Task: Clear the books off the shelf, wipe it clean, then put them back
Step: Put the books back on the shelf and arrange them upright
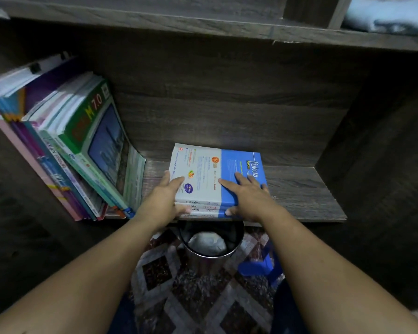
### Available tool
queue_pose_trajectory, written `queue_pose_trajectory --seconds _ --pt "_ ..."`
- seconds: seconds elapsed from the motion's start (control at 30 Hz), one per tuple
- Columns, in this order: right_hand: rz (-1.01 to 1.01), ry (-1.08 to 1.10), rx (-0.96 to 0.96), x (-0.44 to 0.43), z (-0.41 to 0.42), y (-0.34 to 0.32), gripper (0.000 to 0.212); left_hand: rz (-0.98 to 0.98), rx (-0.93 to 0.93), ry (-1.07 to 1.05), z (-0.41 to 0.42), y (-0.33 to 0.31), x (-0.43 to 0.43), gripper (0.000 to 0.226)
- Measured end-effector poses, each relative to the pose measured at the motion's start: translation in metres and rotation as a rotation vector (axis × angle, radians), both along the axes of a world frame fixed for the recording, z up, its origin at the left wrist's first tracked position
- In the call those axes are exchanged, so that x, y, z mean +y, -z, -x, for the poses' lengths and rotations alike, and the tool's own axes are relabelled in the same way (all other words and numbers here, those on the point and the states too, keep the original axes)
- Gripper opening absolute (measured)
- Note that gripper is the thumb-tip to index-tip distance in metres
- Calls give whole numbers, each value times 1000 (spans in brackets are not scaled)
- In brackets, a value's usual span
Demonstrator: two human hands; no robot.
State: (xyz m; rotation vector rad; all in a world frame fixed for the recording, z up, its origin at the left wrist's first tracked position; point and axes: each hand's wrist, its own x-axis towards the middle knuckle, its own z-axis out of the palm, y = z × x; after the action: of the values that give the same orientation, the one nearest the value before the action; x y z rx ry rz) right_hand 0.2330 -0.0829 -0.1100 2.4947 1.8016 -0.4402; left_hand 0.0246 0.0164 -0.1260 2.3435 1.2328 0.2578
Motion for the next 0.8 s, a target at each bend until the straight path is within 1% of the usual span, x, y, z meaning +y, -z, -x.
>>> queue_pose_trajectory --seconds 0.13,0.23,0.3,0.4,0.5,0.57,0.63,0.67,0.73,0.8 --pt "11 39 -10 -1 1 -2 95 -18 19 3 0 1 1 92" --pt "33 188 -13 -3 2 -5 108 -48 66 13 1 1 3 90" --pt "59 272 40 -4 2 -5 113 -132 107 57 2 0 2 81" --pt "62 303 97 -4 -1 -9 108 -253 175 154 1 -3 0 65" --pt "59 294 82 -7 -3 -14 101 -193 214 159 -2 -4 -2 59" --pt "40 298 76 -8 -5 -18 92 -141 192 149 -2 -6 -3 57" --pt "-46 284 72 -10 -11 -24 73 -115 155 133 -2 -7 -5 56" --pt "-120 256 38 -11 -12 -27 62 -107 137 121 0 -8 -6 55" --pt "-345 203 -4 -13 -15 -30 46 -84 117 98 0 -9 -8 57" --pt "-611 181 35 -14 -12 -33 38 -77 124 77 -1 -12 -11 59"
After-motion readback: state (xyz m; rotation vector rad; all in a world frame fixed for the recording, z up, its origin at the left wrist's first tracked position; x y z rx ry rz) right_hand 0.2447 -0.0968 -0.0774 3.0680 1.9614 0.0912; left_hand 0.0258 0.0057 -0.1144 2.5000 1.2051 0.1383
